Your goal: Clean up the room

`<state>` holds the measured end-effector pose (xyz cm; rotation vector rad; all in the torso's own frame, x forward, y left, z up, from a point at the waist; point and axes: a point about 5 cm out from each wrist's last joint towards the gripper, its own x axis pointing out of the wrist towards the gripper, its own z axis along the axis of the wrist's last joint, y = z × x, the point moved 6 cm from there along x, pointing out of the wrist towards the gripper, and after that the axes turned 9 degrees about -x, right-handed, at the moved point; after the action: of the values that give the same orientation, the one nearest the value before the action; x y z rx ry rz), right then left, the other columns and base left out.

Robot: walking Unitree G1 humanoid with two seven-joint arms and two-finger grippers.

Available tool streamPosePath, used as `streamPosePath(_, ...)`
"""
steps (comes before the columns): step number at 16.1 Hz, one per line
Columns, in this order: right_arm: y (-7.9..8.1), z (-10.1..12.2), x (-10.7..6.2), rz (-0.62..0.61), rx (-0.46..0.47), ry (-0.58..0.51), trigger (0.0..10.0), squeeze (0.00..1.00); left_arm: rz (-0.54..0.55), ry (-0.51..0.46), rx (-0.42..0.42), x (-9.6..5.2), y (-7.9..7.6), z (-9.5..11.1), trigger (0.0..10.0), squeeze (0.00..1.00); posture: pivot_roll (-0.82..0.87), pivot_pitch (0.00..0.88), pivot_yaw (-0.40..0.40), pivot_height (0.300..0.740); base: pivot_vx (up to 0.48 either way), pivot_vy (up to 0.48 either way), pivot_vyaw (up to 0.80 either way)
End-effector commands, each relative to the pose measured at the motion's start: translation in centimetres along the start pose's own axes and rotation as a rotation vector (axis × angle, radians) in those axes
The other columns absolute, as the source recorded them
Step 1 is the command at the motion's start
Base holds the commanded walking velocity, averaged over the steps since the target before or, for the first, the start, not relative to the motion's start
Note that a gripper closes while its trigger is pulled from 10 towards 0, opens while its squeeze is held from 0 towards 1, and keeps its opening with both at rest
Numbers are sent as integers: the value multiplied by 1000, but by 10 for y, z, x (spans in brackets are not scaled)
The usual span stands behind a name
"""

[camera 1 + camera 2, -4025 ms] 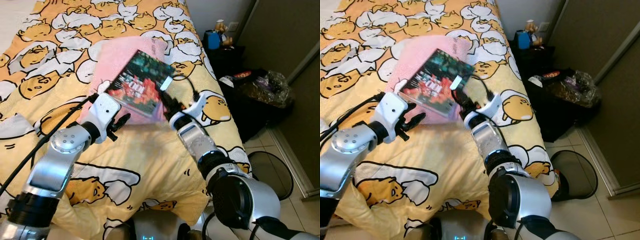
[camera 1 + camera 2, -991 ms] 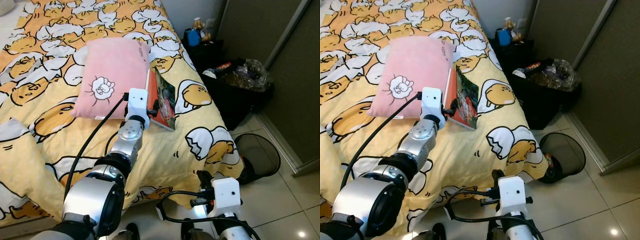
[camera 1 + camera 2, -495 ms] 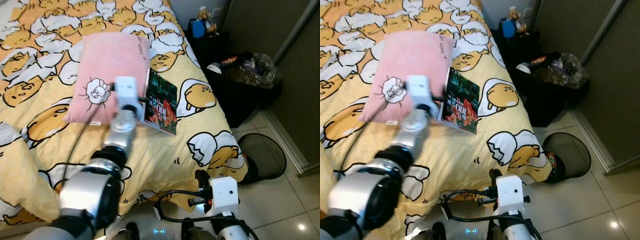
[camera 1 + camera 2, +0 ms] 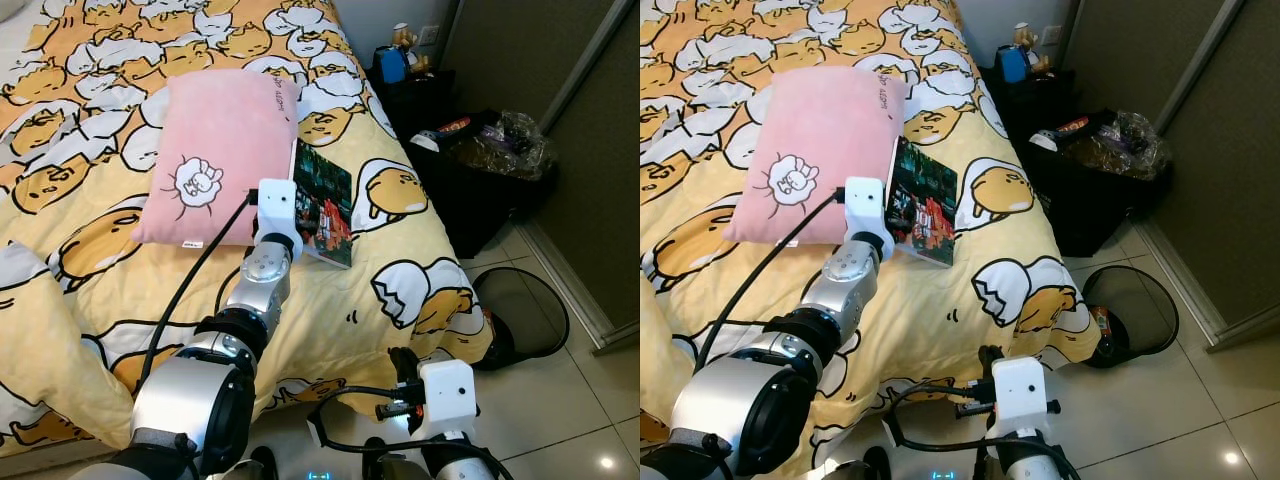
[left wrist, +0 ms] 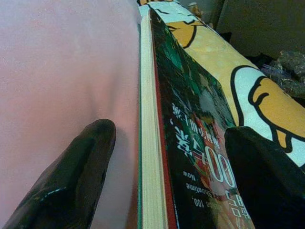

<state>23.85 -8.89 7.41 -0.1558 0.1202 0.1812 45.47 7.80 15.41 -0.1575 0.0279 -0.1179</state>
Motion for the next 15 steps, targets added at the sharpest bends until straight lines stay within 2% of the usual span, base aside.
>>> streamPosePath(1,9,-1,-3,13,36,17,10000,0,-4,58,-16,-4,-1,-17,10000,0,-239,298,37,740,0,0,0)
streamPosePath(3,9,-1,-3,11,38,20,10000,0,-36,49,-44,-4,-8,-15,10000,0,-240,298,37,740,0,0,0)
streamPosePath(7,11,-3,-3,19,40,28,10000,0,-59,68,-53,-5,-13,-20,10000,0,-229,307,39,740,0,0,0)
streamPosePath(9,12,-4,-3,22,41,31,10000,0,-50,120,-54,-8,-10,-32,10000,0,-227,308,39,740,0,0,0)
streamPosePath(11,13,-5,-3,25,43,36,10000,0,-19,240,-148,-15,-4,-58,10000,0,-228,311,37,740,0,0,0)
streamPosePath(12,13,-6,-3,26,44,39,10000,0,1,271,-189,-17,0,-65,10000,0,-228,311,37,740,0,0,0)
streamPosePath(13,13,-6,-3,26,45,41,10000,0,3,281,-197,-18,1,-67,10000,0,-228,313,35,740,0,0,0)
streamPosePath(14,13,-6,-4,26,47,43,10000,0,7,281,-207,-17,3,-65,1686,0,-229,315,35,740,0,0,0)
streamPosePath(15,12,-6,-4,24,49,45,10000,0,16,270,-212,-15,6,-61,0,0,-230,315,35,740,0,0,0)
